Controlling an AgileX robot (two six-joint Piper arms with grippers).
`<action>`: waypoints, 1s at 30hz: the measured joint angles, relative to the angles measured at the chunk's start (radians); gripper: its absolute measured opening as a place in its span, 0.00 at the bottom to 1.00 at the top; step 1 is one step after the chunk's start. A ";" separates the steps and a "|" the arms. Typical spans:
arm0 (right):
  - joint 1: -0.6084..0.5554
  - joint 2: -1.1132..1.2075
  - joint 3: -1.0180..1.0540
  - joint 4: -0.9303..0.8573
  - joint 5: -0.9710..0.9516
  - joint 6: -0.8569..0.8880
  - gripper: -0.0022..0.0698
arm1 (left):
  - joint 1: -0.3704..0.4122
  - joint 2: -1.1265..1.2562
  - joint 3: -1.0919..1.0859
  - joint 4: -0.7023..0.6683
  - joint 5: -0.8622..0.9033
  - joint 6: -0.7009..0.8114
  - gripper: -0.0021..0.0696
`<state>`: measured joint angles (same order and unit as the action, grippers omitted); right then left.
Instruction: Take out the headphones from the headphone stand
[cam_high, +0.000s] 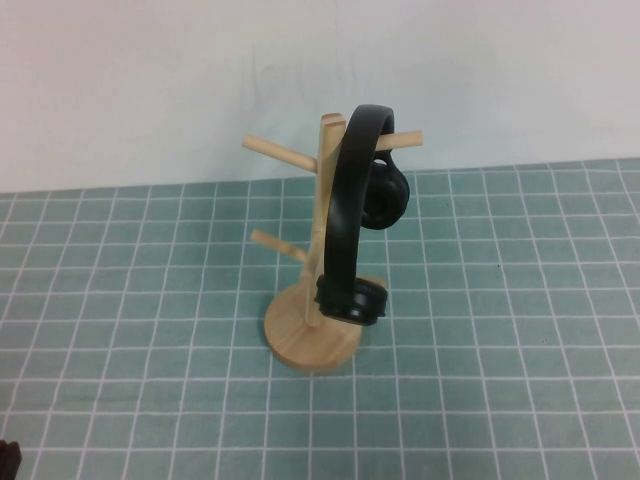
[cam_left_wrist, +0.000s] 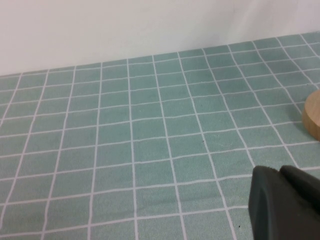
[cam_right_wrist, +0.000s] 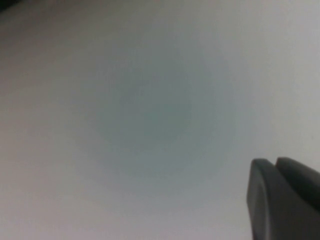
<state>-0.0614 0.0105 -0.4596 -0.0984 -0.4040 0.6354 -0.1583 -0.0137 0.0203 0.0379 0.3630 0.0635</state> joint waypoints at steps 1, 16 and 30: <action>0.000 0.030 -0.080 -0.012 0.104 0.014 0.02 | 0.000 0.000 0.000 0.000 0.000 0.000 0.02; 0.003 0.683 -0.452 -0.014 0.987 -0.196 0.02 | 0.000 0.000 0.000 0.000 0.000 0.000 0.02; 0.240 1.209 -0.413 1.060 1.170 -1.149 0.02 | 0.000 0.000 0.000 0.000 0.000 0.000 0.02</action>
<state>0.1782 1.2192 -0.8725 0.9620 0.7665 -0.5137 -0.1583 -0.0137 0.0203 0.0379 0.3630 0.0635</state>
